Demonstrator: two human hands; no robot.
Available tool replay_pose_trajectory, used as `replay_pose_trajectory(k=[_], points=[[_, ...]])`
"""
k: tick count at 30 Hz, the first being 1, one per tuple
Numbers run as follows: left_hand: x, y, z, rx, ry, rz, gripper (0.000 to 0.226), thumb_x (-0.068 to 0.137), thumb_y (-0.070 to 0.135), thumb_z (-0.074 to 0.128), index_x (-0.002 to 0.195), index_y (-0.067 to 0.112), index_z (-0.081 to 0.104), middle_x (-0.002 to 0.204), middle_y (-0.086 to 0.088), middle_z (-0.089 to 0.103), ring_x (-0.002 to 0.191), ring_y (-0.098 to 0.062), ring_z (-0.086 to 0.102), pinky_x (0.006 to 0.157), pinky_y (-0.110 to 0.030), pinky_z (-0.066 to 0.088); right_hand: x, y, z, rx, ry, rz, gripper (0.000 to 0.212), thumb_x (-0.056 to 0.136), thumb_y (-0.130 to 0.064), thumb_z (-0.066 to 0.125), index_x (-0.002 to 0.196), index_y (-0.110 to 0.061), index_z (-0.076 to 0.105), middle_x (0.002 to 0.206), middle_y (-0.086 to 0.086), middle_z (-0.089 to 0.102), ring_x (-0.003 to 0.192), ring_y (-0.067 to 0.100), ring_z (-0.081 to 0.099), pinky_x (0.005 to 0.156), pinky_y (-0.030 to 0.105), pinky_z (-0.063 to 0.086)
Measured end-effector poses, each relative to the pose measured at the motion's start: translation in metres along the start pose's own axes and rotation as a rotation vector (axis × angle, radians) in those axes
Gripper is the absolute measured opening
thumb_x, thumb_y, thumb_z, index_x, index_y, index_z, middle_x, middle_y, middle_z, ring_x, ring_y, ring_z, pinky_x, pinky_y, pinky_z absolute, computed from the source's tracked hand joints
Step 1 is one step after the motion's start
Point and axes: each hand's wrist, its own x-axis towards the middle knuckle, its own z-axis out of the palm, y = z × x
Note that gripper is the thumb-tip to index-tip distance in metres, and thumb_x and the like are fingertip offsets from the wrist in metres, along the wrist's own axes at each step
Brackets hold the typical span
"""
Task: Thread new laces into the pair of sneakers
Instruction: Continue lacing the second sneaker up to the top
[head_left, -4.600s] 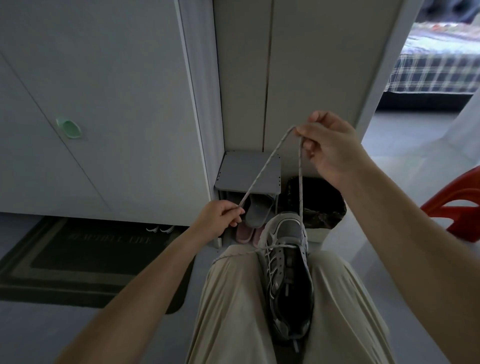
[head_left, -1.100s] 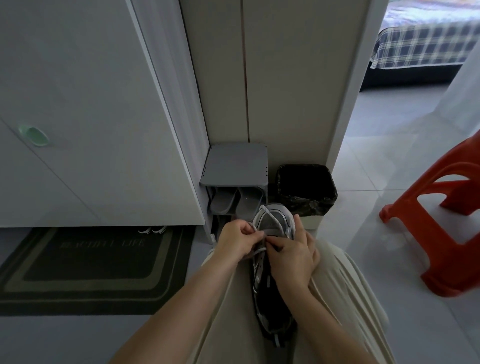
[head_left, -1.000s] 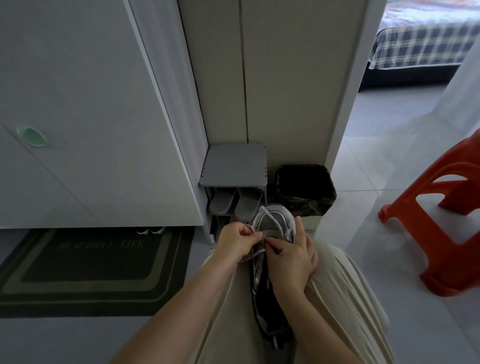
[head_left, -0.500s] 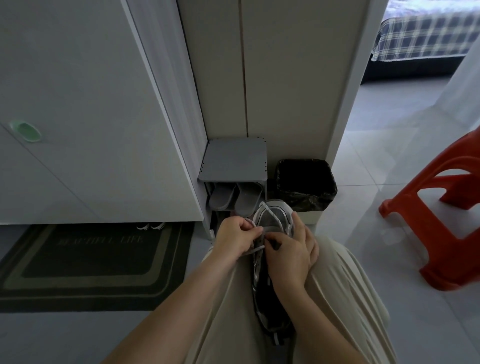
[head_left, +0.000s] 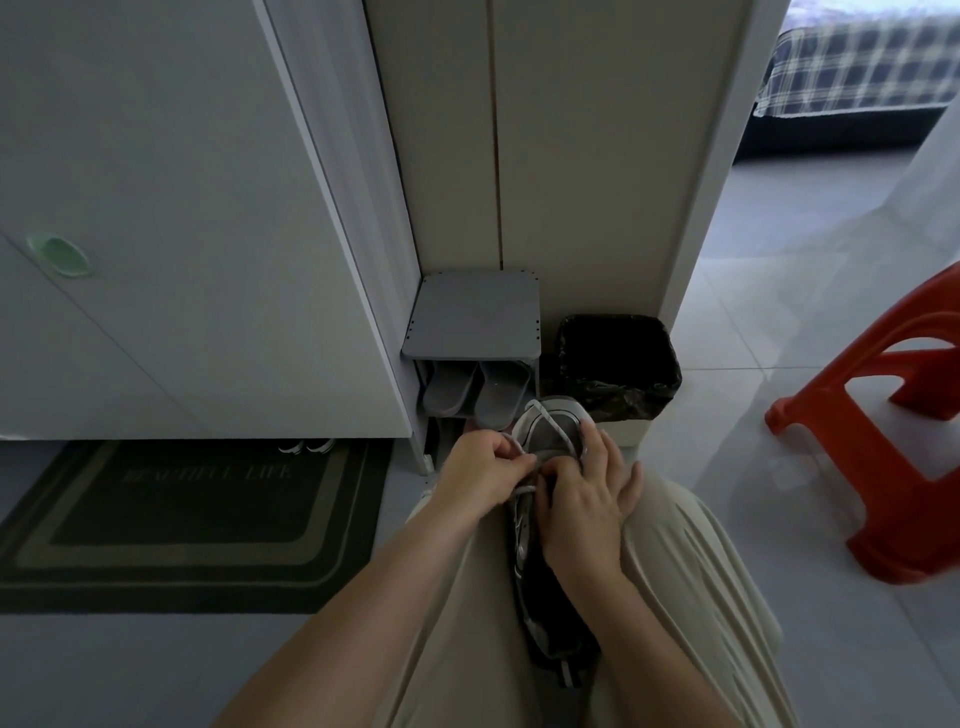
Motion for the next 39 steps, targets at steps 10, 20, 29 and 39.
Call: replay_pose_trajectory(k=[10,20,29,39], points=[[-0.01,0.006,-0.004,0.106,-0.108,0.059,0.028,0.073,0.037,0.077,0.087,0.024,0.056,0.086,0.014,0.056,0.082,-0.005,0.056,0.069,-0.021,0.045,0.012,0.019,-0.021,-0.221,-0.061,-0.2,0.016,0.066,-0.015,0.073,0.074,-0.015,0.059,0.136,0.02,0.047,0.134,0.033,0.025,0.106,0.06,0.0],[-0.012,0.0,-0.007,-0.035,-0.116,0.058,0.016,0.075,0.013,0.07,0.087,0.023,0.066,0.077,0.013,0.062,0.067,0.005,0.055,0.053,-0.003,0.04,0.016,0.011,-0.019,-0.224,0.003,-0.164,0.019,0.062,-0.042,0.081,0.066,-0.03,0.067,0.127,0.003,0.057,0.124,0.019,0.032,0.108,0.054,0.004],[-0.011,-0.007,-0.002,-0.018,-0.069,0.118,0.021,0.075,0.014,0.07,0.093,0.024,0.065,0.078,0.021,0.058,0.078,0.006,0.056,0.056,0.0,0.038,0.029,0.012,-0.026,-0.274,-0.08,-0.471,0.019,0.061,-0.03,0.076,0.078,-0.024,0.072,0.117,-0.002,0.061,0.125,0.018,0.036,0.106,0.058,0.014],[-0.008,-0.013,-0.005,-0.007,-0.082,0.067,0.026,0.073,0.02,0.071,0.099,0.022,0.066,0.105,0.007,0.066,0.094,-0.007,0.061,0.081,-0.024,0.051,0.011,0.057,-0.068,0.224,-0.13,-0.349,0.023,0.083,-0.04,0.044,0.069,-0.031,0.06,0.147,-0.004,0.035,0.138,0.024,0.021,0.11,0.045,0.012]])
